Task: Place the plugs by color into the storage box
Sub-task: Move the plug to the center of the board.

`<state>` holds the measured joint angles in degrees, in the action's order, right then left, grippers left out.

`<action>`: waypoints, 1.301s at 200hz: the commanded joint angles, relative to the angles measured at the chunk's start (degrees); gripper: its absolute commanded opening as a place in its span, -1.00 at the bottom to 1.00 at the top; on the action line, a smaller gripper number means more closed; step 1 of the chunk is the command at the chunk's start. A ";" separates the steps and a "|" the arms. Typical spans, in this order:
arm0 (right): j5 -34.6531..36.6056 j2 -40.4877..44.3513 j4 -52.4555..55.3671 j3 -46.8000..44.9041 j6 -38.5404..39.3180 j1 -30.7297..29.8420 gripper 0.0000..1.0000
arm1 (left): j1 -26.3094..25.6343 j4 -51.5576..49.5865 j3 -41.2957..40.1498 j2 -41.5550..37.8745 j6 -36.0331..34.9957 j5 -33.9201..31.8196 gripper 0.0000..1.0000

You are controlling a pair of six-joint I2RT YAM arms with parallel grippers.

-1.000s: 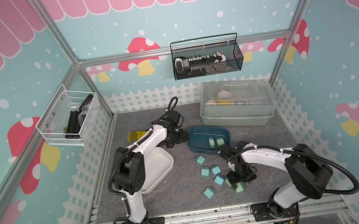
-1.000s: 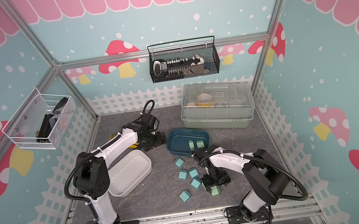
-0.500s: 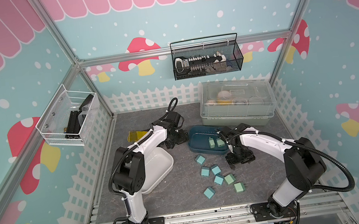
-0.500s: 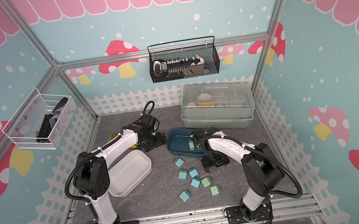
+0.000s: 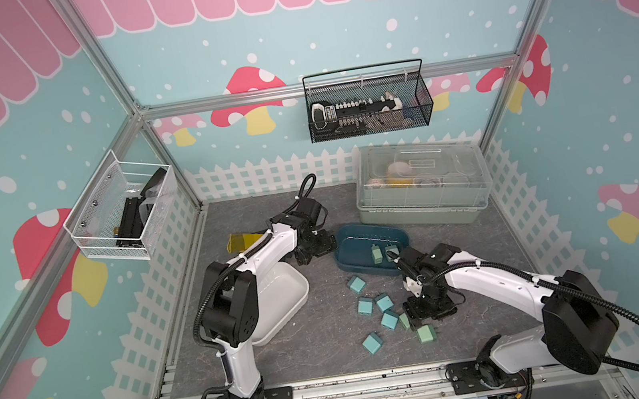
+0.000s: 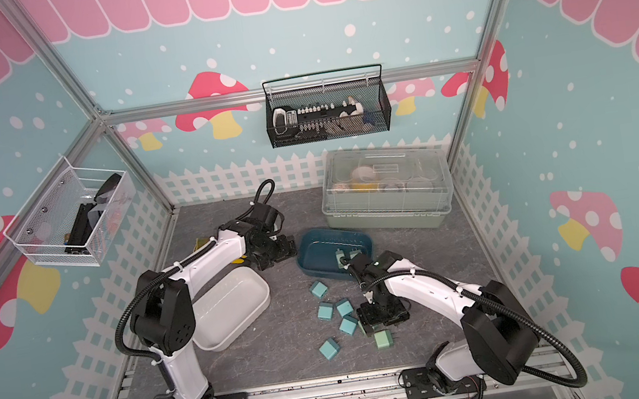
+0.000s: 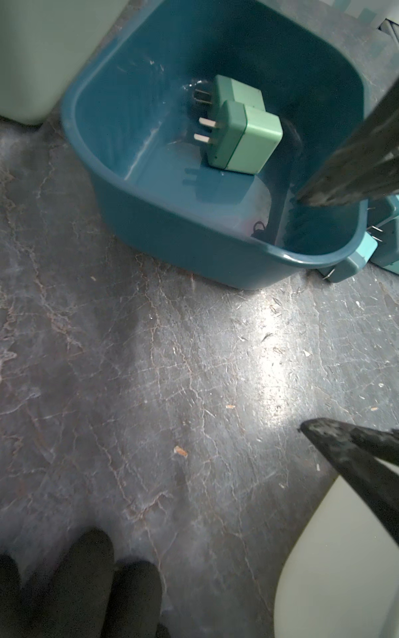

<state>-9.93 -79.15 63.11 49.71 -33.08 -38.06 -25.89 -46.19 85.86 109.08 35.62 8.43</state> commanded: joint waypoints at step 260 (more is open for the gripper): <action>2.88 -26.02 -5.33 19.58 8.28 32.07 0.46 | -0.04 -4.16 4.13 0.60 1.30 -1.95 0.84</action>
<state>-8.78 -104.71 55.29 66.35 -27.77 -7.66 -26.33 -49.67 88.79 109.30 35.83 7.53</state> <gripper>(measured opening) 0.697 0.922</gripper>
